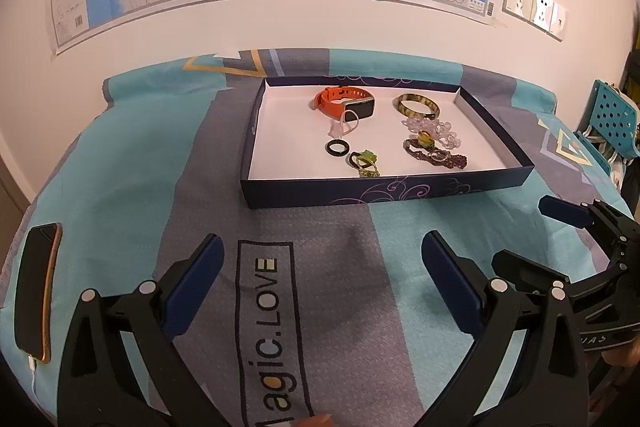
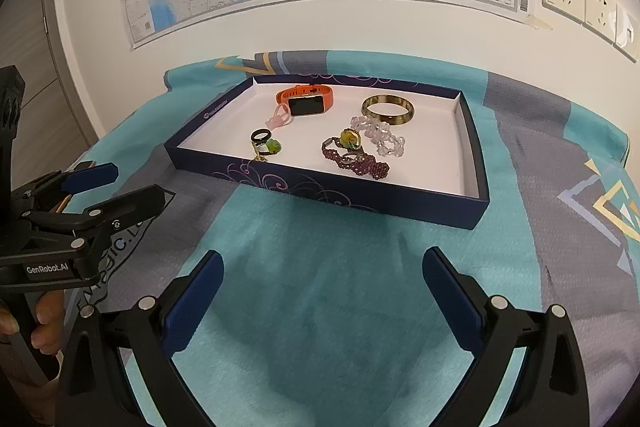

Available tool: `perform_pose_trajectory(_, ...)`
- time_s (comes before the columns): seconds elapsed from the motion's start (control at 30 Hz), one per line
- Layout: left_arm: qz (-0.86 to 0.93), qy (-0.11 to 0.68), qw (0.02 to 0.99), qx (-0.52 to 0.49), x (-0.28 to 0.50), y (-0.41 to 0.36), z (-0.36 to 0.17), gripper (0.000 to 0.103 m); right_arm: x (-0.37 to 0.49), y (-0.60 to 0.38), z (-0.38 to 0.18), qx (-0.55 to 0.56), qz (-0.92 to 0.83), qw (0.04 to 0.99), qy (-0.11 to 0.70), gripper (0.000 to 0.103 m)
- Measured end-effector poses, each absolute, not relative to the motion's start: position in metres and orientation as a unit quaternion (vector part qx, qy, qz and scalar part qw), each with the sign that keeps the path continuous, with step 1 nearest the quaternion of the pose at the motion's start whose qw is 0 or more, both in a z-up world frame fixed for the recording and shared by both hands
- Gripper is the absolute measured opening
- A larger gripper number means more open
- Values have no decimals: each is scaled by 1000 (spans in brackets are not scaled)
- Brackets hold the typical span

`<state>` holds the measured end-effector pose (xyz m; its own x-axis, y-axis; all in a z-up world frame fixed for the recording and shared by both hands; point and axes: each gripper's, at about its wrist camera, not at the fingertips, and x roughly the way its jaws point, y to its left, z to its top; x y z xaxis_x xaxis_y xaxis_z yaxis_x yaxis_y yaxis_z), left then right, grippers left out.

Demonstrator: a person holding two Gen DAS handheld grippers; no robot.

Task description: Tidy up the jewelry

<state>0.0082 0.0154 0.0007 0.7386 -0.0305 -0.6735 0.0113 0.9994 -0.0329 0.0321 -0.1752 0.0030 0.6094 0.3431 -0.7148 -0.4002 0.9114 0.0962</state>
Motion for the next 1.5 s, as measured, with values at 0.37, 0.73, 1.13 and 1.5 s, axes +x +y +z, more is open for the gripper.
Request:
perform_pose_trajectory(0.37,-11,362,932,-14,7,15,0,98,28,-173,4,-38,208,895,392,96)
perform_pose_trajectory(0.73,-11,362,932,-13,5,15,0,98,29,-173,3,-37,209,895,393,96)
perform_pose_trajectory(1.13,-10,368,930,-13,5,15,-4,98,31,-172,0,-34,211,891,400,96)
perform_pose_trajectory(1.5,-9,372,928,-14,6,15,-6,98,31,-173,-1,-33,209,891,402,96)
